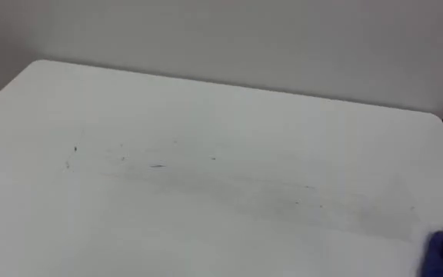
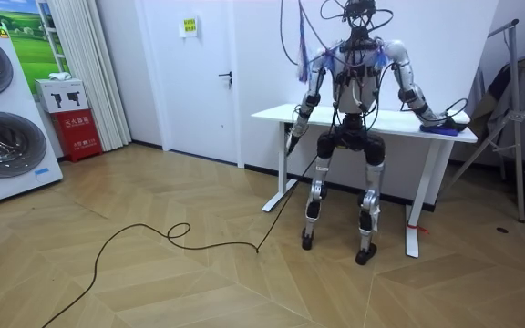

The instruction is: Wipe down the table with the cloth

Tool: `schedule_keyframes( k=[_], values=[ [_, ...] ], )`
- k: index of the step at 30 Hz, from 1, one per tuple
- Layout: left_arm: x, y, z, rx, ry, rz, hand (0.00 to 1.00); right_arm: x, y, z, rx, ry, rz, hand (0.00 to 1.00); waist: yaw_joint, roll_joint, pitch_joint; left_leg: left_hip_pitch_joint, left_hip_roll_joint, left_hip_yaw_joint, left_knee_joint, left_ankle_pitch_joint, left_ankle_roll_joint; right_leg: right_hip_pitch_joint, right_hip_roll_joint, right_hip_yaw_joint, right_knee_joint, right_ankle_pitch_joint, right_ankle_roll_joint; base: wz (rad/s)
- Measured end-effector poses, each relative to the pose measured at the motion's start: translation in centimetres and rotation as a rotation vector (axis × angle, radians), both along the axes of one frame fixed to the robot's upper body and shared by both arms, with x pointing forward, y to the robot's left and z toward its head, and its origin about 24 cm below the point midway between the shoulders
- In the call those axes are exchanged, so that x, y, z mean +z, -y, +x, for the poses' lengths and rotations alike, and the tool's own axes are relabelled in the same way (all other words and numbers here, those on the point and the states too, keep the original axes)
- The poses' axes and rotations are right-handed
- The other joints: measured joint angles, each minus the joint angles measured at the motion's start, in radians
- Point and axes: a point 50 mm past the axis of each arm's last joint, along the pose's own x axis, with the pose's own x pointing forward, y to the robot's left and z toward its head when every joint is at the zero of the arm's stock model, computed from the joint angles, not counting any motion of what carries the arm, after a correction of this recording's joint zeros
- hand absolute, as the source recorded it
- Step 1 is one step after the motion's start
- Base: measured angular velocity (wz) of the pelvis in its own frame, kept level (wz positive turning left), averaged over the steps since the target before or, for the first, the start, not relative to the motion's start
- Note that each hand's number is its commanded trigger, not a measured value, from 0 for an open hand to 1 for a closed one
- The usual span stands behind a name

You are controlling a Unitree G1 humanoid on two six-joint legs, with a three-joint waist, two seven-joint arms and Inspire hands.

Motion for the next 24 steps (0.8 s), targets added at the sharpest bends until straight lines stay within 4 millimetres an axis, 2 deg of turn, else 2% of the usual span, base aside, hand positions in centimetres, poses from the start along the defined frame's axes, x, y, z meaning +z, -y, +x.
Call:
schedule_keyframes(
  k=[1,2,3,4,5,6,7,9,10,12,13,14,15,16,17,18,21,24],
  values=[
    [-0.3,0.4,-0.2,-0.010,-0.022,-0.014,0.00,1.5,-3.4,4.8,0.186,0.042,0.002,1.00,0.027,0.009,0.0047,-0.019,0.005,-0.013,0.007,-0.001,0.001,-0.041,0.012,0.001,0.015,0.006,-0.009,-0.66],
    [-0.3,0.6,0.1,-0.009,-0.023,-0.028,0.00,3.4,-7.7,9.3,0.395,0.105,-0.012,1.00,0.041,0.017,0.0160,-0.047,0.005,-0.045,0.015,0.000,0.000,-0.070,0.022,0.002,0.024,0.004,-0.012,-0.31],
    [-0.4,1.0,0.8,-0.017,-0.010,-0.049,0.00,5.9,-11.2,13.1,0.584,0.159,-0.060,1.00,0.051,0.018,0.0252,-0.076,0.002,-0.083,0.017,0.012,-0.005,-0.096,0.027,-0.005,0.029,-0.001,-0.020,0.18],
    [-0.4,1.2,1.1,-0.023,-0.002,-0.060,0.00,7.2,-12.3,14.5,0.650,0.192,-0.085,1.00,0.069,0.024,0.0278,-0.089,0.002,-0.096,0.014,0.021,-0.007,-0.108,0.030,-0.003,0.026,-0.002,-0.021,0.44],
    [-0.4,1.3,1.1,-0.023,0.003,-0.071,0.00,9.6,-14.0,16.6,0.735,0.257,-0.118,1.00,0.102,0.035,0.0272,-0.104,-0.001,-0.119,-0.001,0.044,-0.013,-0.125,0.034,-0.007,0.027,-0.004,-0.025,0.51],
    [-0.3,0.9,0.5,-0.012,-0.010,-0.063,0.00,11.0,-15.0,17.5,0.783,0.291,-0.150,1.00,0.120,0.039,0.0260,-0.105,-0.004,-0.144,-0.017,0.061,-0.016,-0.125,0.034,-0.025,0.028,-0.006,-0.029,0.52],
    [-0.3,0.5,-0.2,-0.007,-0.028,-0.052,0.00,11.2,-15.2,17.7,0.795,0.297,-0.159,1.00,0.124,0.036,0.0250,-0.105,-0.005,-0.156,-0.025,0.064,-0.017,-0.122,0.033,-0.038,0.026,-0.009,-0.031,0.60],
    [-0.1,-0.7,-3.7,0.024,-0.116,-0.016,0.00,10.0,-14.5,16.8,0.793,0.251,-0.159,1.00,0.124,0.024,0.0224,-0.100,-0.010,-0.201,-0.025,0.063,-0.016,-0.081,0.028,-0.087,0.014,-0.025,-0.026,0.62],
    [-0.1,-0.7,-4.3,0.031,-0.134,-0.014,0.00,9.0,-13.9,16.1,0.784,0.212,-0.160,1.00,0.120,0.018,0.0198,-0.099,-0.013,-0.208,-0.022,0.062,-0.013,-0.069,0.026,-0.099,0.009,-0.026,-0.024,0.61],
    [-0.3,-0.4,-6.1,0.057,-0.183,-0.026,0.00,3.1,-11.3,11.4,0.730,-0.025,-0.126,1.00,0.105,0.012,0.0205,-0.078,-0.029,-0.224,-0.023,0.050,-0.003,-0.025,0.015,-0.123,-0.009,-0.032,-0.017,0.42],
    [-0.3,-0.3,-6.4,0.060,-0.191,-0.030,0.00,2.4,-10.7,10.1,0.671,0.017,-0.061,1.00,0.101,0.012,0.0204,-0.072,-0.031,-0.224,-0.022,0.044,-0.001,-0.017,0.013,-0.122,-0.009,-0.036,-0.012,0.14],
    [-0.3,-0.2,-6.9,0.064,-0.205,-0.032,0.00,1.9,-10.0,8.5,0.655,0.041,-0.064,1.00,0.071,0.012,0.0145,-0.063,-0.039,-0.217,-0.023,0.040,0.004,-0.003,0.004,-0.125,-0.012,-0.040,-0.005,0.16],
    [-0.2,-0.5,-7.0,0.072,-0.202,-0.019,0.00,1.3,-9.2,7.0,0.625,0.054,-0.054,1.00,0.039,0.018,0.0146,-0.049,-0.043,-0.217,-0.023,0.033,0.008,0.022,0.002,-0.133,-0.027,-0.044,0.002,0.18],
    [0.0,-0.8,-6.9,0.074,-0.195,-0.006,0.00,1.0,-8.9,6.3,0.606,0.057,-0.052,1.00,0.021,0.015,0.0133,-0.041,-0.046,-0.216,-0.023,0.030,0.010,0.033,0.000,-0.135,-0.030,-0.047,0.007,0.20],
    [0.3,-1.3,-6.8,0.070,-0.181,0.020,0.00,0.4,-7.8,4.4,0.552,0.057,-0.058,1.00,0.000,0.006,0.0053,-0.030,-0.051,-0.207,-0.026,0.026,0.013,0.050,-0.004,-0.137,-0.037,-0.051,0.013,0.12],
    [0.5,-1.5,-6.4,0.065,-0.167,0.032,0.00,0.1,-7.2,3.5,0.524,0.055,-0.065,1.00,-0.010,0.001,-0.0015,-0.028,-0.053,-0.194,-0.026,0.025,0.015,0.054,-0.008,-0.139,-0.039,-0.053,0.016,0.09],
    [1.6,-2.8,-4.0,0.062,-0.053,0.102,0.00,-0.5,-3.9,-1.4,0.325,0.057,-0.080,1.00,-0.066,-0.009,-0.0080,-0.011,-0.058,-0.170,-0.018,0.006,0.024,0.080,-0.015,-0.122,-0.041,-0.057,0.027,-0.03],
    [2.5,-3.6,-2.3,0.052,0.040,0.146,0.00,-0.6,-1.5,-4.6,0.181,0.032,-0.072,1.00,-0.091,-0.018,-0.0153,-0.009,-0.058,-0.166,-0.008,-0.004,0.025,0.089,-0.015,-0.115,-0.038,-0.058,0.028,-0.05]
  ],
)
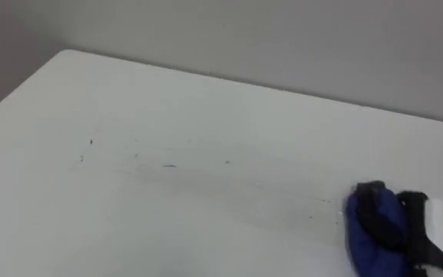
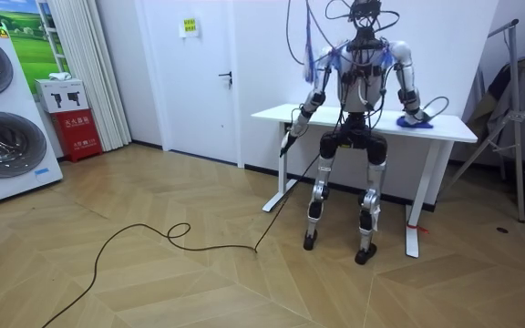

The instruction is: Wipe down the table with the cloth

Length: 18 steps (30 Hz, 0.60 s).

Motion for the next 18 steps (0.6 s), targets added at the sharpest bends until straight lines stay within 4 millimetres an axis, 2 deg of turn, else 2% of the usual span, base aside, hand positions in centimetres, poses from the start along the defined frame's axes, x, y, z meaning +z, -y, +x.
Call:
schedule_keyframes(
  k=[3,7,10,11,12,13,14,15,16,18],
  values=[
    [-0.1,0.6,1.3,-0.005,0.043,-0.027,0.00,0.0,0.9,-0.7,-0.051,-0.009,0.011,1.00,-0.001,0.000,0.0002,-0.001,0.001,0.005,0.007,-0.004,0.001,-0.001,0.000,0.004,0.002,0.002,-0.001,-0.08],
    [-1.3,3.0,2.2,-0.044,0.034,-0.096,0.00,0.0,0.7,1.4,-0.065,-0.008,0.017,1.00,0.040,0.012,0.0042,0.020,0.010,0.033,0.002,-0.008,-0.003,-0.007,0.006,0.039,0.017,0.006,-0.008,-0.26],
    [-2.5,4.4,1.3,-0.047,-0.022,-0.158,0.00,0.4,-0.4,5.1,-0.039,-0.011,0.037,1.00,0.082,0.027,0.0140,0.022,0.015,0.058,-0.002,-0.010,-0.007,-0.039,0.009,0.061,0.030,0.024,-0.021,-0.46],
    [-2.6,4.5,0.9,-0.044,-0.038,-0.164,0.00,0.9,-1.4,7.3,0.008,-0.010,0.056,1.00,0.098,0.030,0.0193,0.017,0.020,0.058,0.000,-0.010,-0.008,-0.054,0.017,0.076,0.034,0.029,-0.028,-0.46],
    [-2.7,4.6,0.6,-0.038,-0.050,-0.169,0.00,1.5,-3.1,10.0,0.089,0.001,0.075,1.00,0.120,0.037,0.0310,0.010,0.023,0.049,0.002,-0.009,-0.009,-0.071,0.027,0.086,0.037,0.035,-0.037,-0.42],
    [-2.8,4.6,0.5,-0.037,-0.057,-0.172,0.00,2.0,-4.0,11.3,0.146,0.004,0.073,1.00,0.126,0.039,0.0362,0.004,0.022,0.038,0.003,-0.009,-0.009,-0.079,0.031,0.089,0.037,0.036,-0.040,-0.18],
    [-2.8,4.7,0.5,-0.039,-0.063,-0.176,0.00,3.0,-5.8,13.5,0.270,0.007,0.049,1.00,0.131,0.043,0.0437,-0.017,0.022,0.019,0.005,-0.001,-0.013,-0.096,0.037,0.089,0.036,0.037,-0.042,0.13],
    [-2.8,4.8,0.7,-0.048,-0.060,-0.180,0.00,4.1,-7.1,15.1,0.363,0.024,0.019,1.00,0.140,0.041,0.0459,-0.038,0.022,0.005,0.000,0.009,-0.016,-0.113,0.041,0.089,0.035,0.031,-0.038,0.25],
    [-2.9,4.9,0.8,-0.052,-0.060,-0.183,0.00,4.6,-7.6,15.7,0.396,0.035,0.007,1.00,0.147,0.043,0.0467,-0.043,0.022,-0.001,-0.002,0.013,-0.017,-0.121,0.041,0.084,0.032,0.030,-0.037,0.23],
    [-2.9,4.8,0.1,-0.044,-0.076,-0.188,0.00,6.0,-9.1,17.4,0.477,0.069,-0.012,1.00,0.189,0.049,0.0464,-0.048,0.021,-0.009,-0.021,0.035,-0.013,-0.132,0.042,0.075,0.030,0.033,-0.046,0.15]
  ],
)
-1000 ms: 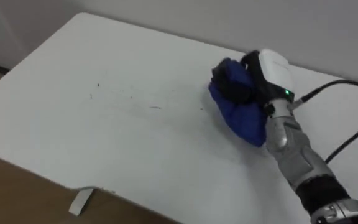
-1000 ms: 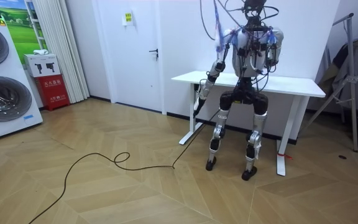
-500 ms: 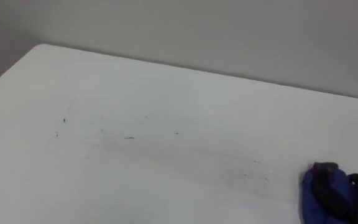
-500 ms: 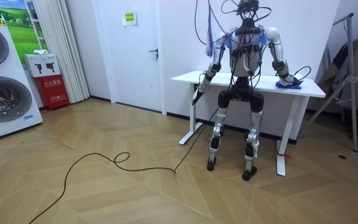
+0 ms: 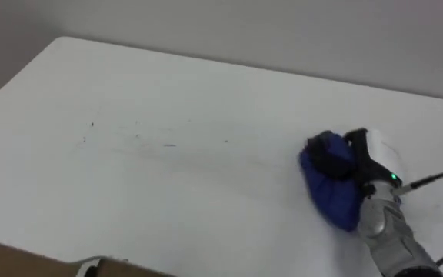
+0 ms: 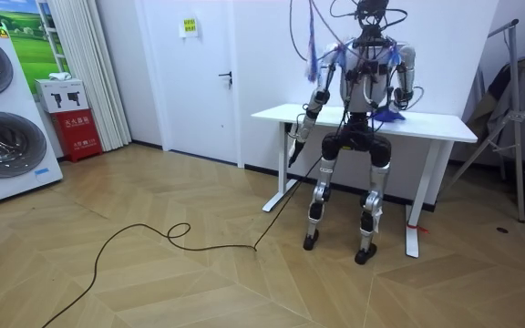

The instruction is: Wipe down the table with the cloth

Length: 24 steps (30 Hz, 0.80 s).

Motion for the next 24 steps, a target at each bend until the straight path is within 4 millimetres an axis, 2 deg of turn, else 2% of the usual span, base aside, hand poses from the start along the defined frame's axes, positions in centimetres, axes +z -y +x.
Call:
schedule_keyframes(
  k=[1,2,3,4,5,7,12,15,17,19,20,22,24],
  values=[
    [0.0,-0.1,-0.2,0.002,-0.005,0.000,0.00,0.0,-0.1,0.1,0.009,0.000,-0.003,1.00,0.006,-0.001,-0.0001,0.000,-0.001,-0.004,0.000,0.001,0.000,0.003,0.000,-0.005,0.000,-0.001,-0.002,0.25],
    [0.0,-0.2,-0.6,0.003,-0.016,0.001,0.00,-0.1,-0.4,0.0,0.029,-0.013,-0.015,0.74,0.009,-0.009,-0.0020,-0.003,-0.001,-0.011,-0.001,0.000,0.000,0.008,-0.002,-0.020,-0.001,-0.008,-0.001,0.29],
    [0.0,-0.2,-0.7,0.003,-0.023,-0.004,0.00,-0.4,-0.6,-0.1,0.046,-0.034,-0.022,0.74,0.010,-0.016,-0.0027,-0.006,-0.002,-0.014,-0.001,0.000,0.000,0.007,-0.003,-0.026,-0.001,-0.011,0.000,0.27],
    [0.0,-0.1,-0.7,0.001,-0.026,-0.007,0.00,-0.5,-0.8,-0.2,0.053,-0.042,-0.027,0.31,0.010,-0.020,-0.0033,-0.008,-0.002,-0.014,0.000,0.000,0.000,0.007,-0.003,-0.027,0.000,-0.012,0.000,0.13],
    [-0.1,-0.1,-0.6,-0.005,-0.025,-0.017,0.00,-0.7,-0.8,-0.4,0.060,-0.042,-0.022,0.18,0.006,-0.024,-0.0042,-0.010,-0.002,-0.013,0.001,0.000,0.000,0.009,-0.003,-0.031,0.000,-0.013,0.001,0.00],
    [0.0,0.0,-0.2,-0.012,-0.013,-0.023,0.00,-0.9,-0.8,-0.7,0.070,-0.045,-0.018,0.01,0.005,-0.028,-0.0066,-0.005,-0.001,0.000,0.002,0.000,0.000,0.014,-0.004,-0.034,-0.001,-0.014,0.002,-0.02],
    [0.3,0.1,1.9,-0.022,0.053,-0.032,0.00,-1.6,-0.7,-1.6,0.087,-0.069,-0.023,0.00,-0.011,-0.031,-0.0074,0.029,-0.001,0.036,-0.011,-0.002,0.002,0.045,-0.004,-0.030,-0.019,-0.021,0.005,0.00],
    [0.4,0.1,2.5,-0.021,0.073,-0.033,0.00,-1.9,-0.8,-1.9,0.102,-0.082,-0.028,0.00,-0.020,-0.035,-0.0114,0.040,-0.001,0.043,-0.016,-0.009,0.002,0.048,-0.004,-0.022,-0.017,-0.025,0.007,-0.05],
    [0.4,0.1,2.6,-0.023,0.077,-0.033,0.00,-2.5,-0.7,-2.8,0.109,-0.097,-0.029,0.00,-0.021,-0.044,-0.0194,0.049,-0.001,0.047,-0.015,-0.014,0.003,0.058,-0.004,-0.021,-0.019,-0.026,0.009,-0.04],
    [0.4,0.1,2.4,-0.022,0.073,-0.035,0.00,-2.6,-0.7,-3.2,0.122,-0.094,-0.039,0.00,-0.024,-0.044,-0.0208,0.057,-0.001,0.050,-0.015,-0.016,0.004,0.065,-0.004,-0.019,-0.019,-0.026,0.009,0.00],
    [0.4,0.1,2.4,-0.022,0.073,-0.037,0.00,-2.7,-0.7,-3.5,0.132,-0.095,-0.050,0.00,-0.031,-0.040,-0.0209,0.061,-0.001,0.049,-0.015,-0.016,0.004,0.071,-0.004,-0.020,-0.020,-0.026,0.009,0.00],
    [0.4,0.0,2.5,-0.019,0.075,-0.038,0.00,-2.9,-0.7,-4.0,0.142,-0.090,-0.063,0.00,-0.038,-0.030,-0.0265,0.068,-0.001,0.050,-0.015,-0.017,0.005,0.076,-0.004,-0.020,-0.019,-0.026,0.009,0.00],
    [0.4,0.0,2.6,-0.022,0.080,-0.041,0.00,-2.8,-0.7,-4.0,0.146,-0.074,-0.058,0.00,-0.053,-0.010,-0.0218,0.078,-0.001,0.050,-0.016,-0.017,0.005,0.087,-0.004,-0.020,-0.020,-0.027,0.010,0.00]
  ],
)
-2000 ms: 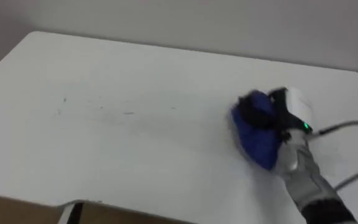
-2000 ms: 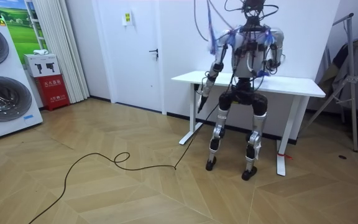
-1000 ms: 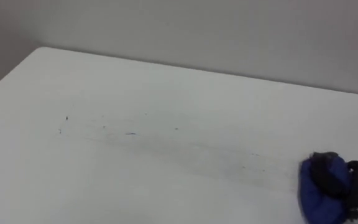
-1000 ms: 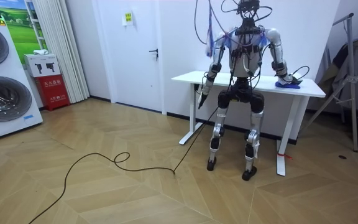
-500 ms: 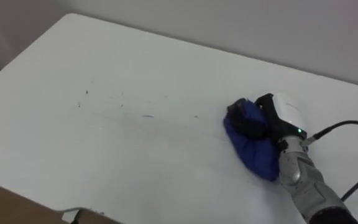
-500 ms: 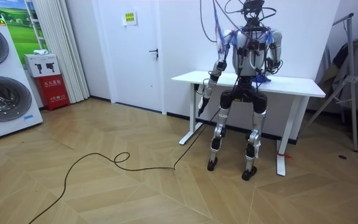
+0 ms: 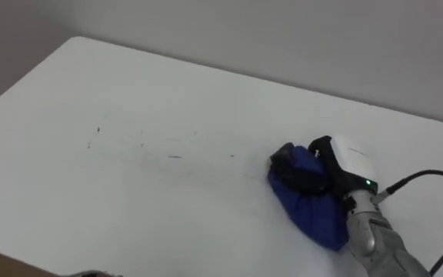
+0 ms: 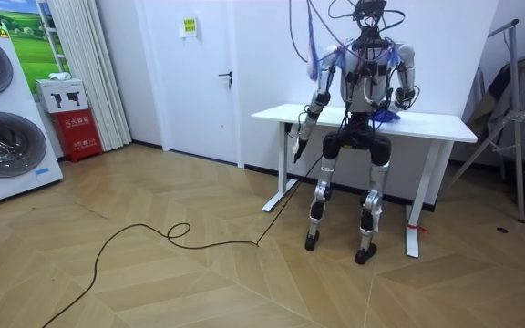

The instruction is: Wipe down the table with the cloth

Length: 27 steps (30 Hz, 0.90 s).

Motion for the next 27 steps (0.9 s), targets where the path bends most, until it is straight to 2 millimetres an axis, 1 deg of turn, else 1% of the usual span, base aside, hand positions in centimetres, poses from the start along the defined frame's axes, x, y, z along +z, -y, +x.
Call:
schedule_keyframes(
  k=[2,3,7,9,12,13,15,17,20,23,27],
  values=[
    [0.0,0.0,0.1,-0.002,0.007,0.000,0.00,0.0,0.1,-0.1,-0.002,0.009,0.006,0.00,-0.007,0.009,-0.0015,0.003,0.000,0.000,0.000,-0.001,0.000,0.007,0.000,0.000,-0.002,-0.003,0.002,0.00],
    [0.1,-0.1,0.1,-0.003,0.011,0.002,0.00,-0.2,0.1,-0.4,-0.002,0.003,0.008,0.00,-0.012,0.010,-0.0019,0.003,0.000,0.000,0.000,-0.001,0.000,0.007,-0.001,0.000,-0.001,-0.005,0.003,0.00],
    [0.2,0.0,0.3,-0.008,0.025,0.001,0.00,0.0,0.3,-0.8,-0.002,0.018,0.021,0.00,-0.019,0.009,-0.0024,0.011,0.000,0.005,-0.001,-0.005,0.000,0.006,-0.001,0.007,-0.001,-0.006,0.004,-0.04],
    [0.5,-0.1,0.8,-0.010,0.051,0.006,0.00,0.0,0.5,-1.3,-0.004,0.024,0.017,0.00,-0.021,0.008,-0.0029,0.013,0.000,0.010,-0.001,-0.007,0.001,0.006,-0.001,0.011,-0.001,-0.007,0.005,-0.07],
    [1.0,-0.7,1.5,0.013,0.094,0.022,0.00,0.2,0.7,-1.8,0.009,0.038,-0.006,0.00,-0.033,0.006,-0.0041,0.018,0.000,0.027,-0.002,-0.008,0.001,0.006,-0.001,0.023,0.000,-0.009,0.006,-0.10],
    [1.0,-0.9,1.4,0.025,0.102,0.028,0.00,0.2,0.7,-2.0,0.017,0.042,-0.012,0.00,-0.043,0.006,-0.0046,0.020,0.000,0.038,-0.002,-0.008,0.001,0.005,-0.001,0.028,0.000,-0.009,0.006,-0.11],
    [1.1,-1.2,1.4,0.042,0.106,0.034,0.00,0.3,0.9,-2.3,0.013,0.043,-0.010,0.00,-0.058,0.002,-0.0070,0.024,0.000,0.044,-0.002,-0.008,0.001,0.006,-0.001,0.032,-0.001,-0.009,0.006,-0.08],
    [1.1,-1.2,1.3,0.046,0.105,0.034,0.00,0.3,1.2,-2.6,0.000,0.039,-0.009,0.00,-0.059,0.004,-0.0056,0.030,0.000,0.052,-0.002,-0.008,0.001,0.007,-0.001,0.039,0.000,-0.009,0.006,-0.11],
    [1.1,-1.1,1.2,0.055,0.105,0.030,0.00,0.3,1.4,-2.8,-0.006,0.031,-0.014,0.00,-0.062,0.002,-0.0067,0.035,0.000,0.068,-0.002,-0.008,0.002,0.005,-0.001,0.054,0.001,-0.009,0.007,-0.11],
    [1.0,-1.0,1.2,0.056,0.104,0.027,0.00,0.4,1.8,-3.3,-0.017,0.020,-0.017,0.00,-0.071,0.001,-0.0062,0.036,0.000,0.069,-0.006,-0.013,0.004,0.001,-0.001,0.056,0.004,-0.010,0.008,-0.03],
    [0.9,-0.8,0.9,0.061,0.098,0.022,0.00,0.8,2.1,-4.0,-0.032,0.019,-0.004,0.00,-0.077,-0.004,-0.0081,0.039,0.000,0.097,-0.014,-0.013,0.004,-0.014,-0.001,0.084,0.019,-0.010,0.008,-0.19]
  ],
)
